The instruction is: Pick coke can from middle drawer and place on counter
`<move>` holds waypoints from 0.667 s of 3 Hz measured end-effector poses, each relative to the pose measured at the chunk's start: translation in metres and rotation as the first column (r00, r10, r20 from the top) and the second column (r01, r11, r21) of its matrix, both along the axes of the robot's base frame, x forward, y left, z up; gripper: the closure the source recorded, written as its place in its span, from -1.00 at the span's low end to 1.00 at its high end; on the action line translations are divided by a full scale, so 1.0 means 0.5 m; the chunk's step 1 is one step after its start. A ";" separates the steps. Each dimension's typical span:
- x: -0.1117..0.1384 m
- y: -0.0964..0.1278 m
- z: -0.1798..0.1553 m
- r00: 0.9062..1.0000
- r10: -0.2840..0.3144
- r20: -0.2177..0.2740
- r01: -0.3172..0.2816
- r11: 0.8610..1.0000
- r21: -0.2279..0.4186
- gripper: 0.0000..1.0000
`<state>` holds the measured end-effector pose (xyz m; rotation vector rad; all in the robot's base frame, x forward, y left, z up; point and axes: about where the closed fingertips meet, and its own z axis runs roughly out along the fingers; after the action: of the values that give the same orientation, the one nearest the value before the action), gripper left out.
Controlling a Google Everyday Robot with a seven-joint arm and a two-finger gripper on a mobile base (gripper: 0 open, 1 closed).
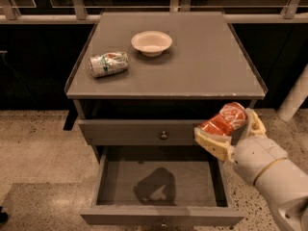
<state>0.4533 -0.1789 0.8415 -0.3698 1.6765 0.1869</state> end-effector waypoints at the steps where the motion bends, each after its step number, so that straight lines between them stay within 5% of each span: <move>1: 0.058 0.002 0.069 0.998 0.030 0.054 -0.030 1.000 0.007 1.00; 2: 0.126 0.017 0.124 0.994 0.066 0.084 -0.067 0.998 0.019 1.00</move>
Offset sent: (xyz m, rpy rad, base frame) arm 0.1091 0.0219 0.0921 0.0422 -0.1116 0.1241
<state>0.5163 -0.1704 0.9034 -0.4120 1.5802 0.2361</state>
